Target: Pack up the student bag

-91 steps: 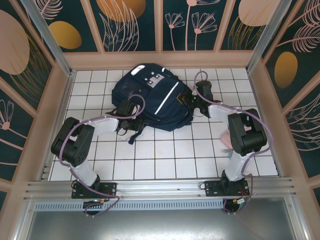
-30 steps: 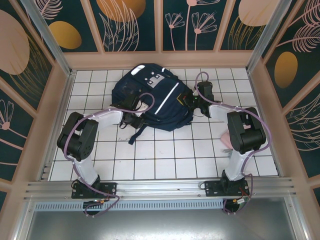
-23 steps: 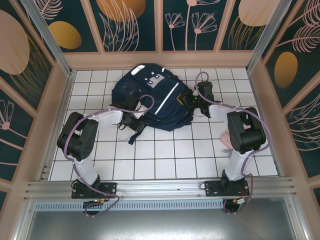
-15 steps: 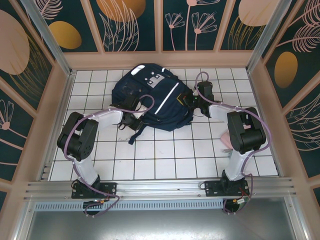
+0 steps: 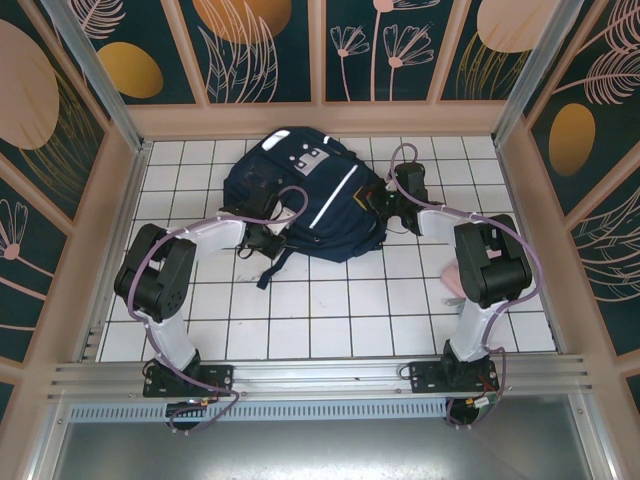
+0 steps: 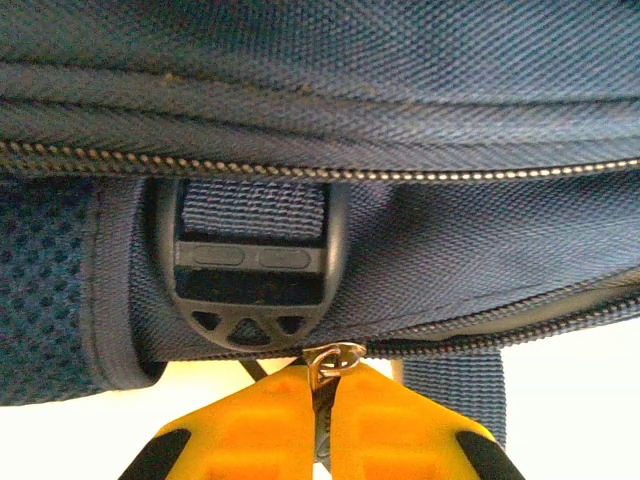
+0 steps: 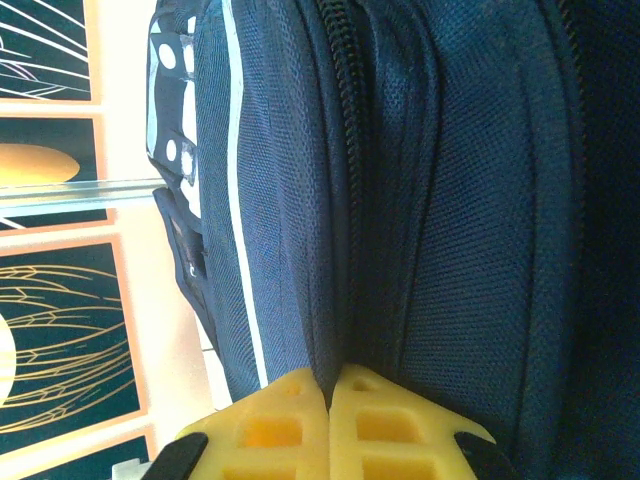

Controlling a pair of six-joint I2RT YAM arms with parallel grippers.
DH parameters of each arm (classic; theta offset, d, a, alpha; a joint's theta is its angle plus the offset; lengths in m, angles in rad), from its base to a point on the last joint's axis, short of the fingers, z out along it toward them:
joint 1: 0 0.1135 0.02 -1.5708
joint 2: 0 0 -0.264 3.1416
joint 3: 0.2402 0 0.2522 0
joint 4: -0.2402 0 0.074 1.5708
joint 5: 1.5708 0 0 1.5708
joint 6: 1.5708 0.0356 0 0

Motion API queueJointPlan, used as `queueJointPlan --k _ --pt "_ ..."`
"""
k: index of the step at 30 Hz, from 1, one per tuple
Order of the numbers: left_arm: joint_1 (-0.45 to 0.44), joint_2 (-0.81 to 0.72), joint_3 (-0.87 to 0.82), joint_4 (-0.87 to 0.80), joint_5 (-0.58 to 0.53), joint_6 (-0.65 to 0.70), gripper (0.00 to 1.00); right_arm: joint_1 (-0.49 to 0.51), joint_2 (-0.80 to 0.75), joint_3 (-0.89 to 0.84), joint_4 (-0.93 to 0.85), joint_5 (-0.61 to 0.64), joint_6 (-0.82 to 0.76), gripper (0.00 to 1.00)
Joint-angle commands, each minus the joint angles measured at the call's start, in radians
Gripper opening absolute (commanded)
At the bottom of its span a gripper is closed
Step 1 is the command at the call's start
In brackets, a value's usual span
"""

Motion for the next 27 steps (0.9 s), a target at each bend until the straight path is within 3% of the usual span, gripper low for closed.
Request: queueJointPlan --k 1,11,22,27 --pt "-0.028 -0.068 -0.017 0.029 0.083 -0.042 0.02 -0.007 -0.001 -0.006 0.066 -0.006 0.020 0.02" --pt "-0.093 -0.218 -0.093 0.089 0.172 -0.153 0.00 -0.003 0.013 0.000 0.085 -0.011 0.032 0.02" --pt "-0.258 -0.158 -0.054 0.172 0.217 -0.272 0.00 0.005 0.000 -0.011 0.087 -0.014 0.036 0.02" --pt "-0.320 -0.054 0.014 0.227 0.194 -0.336 0.00 0.013 -0.007 -0.033 0.103 -0.021 0.046 0.02"
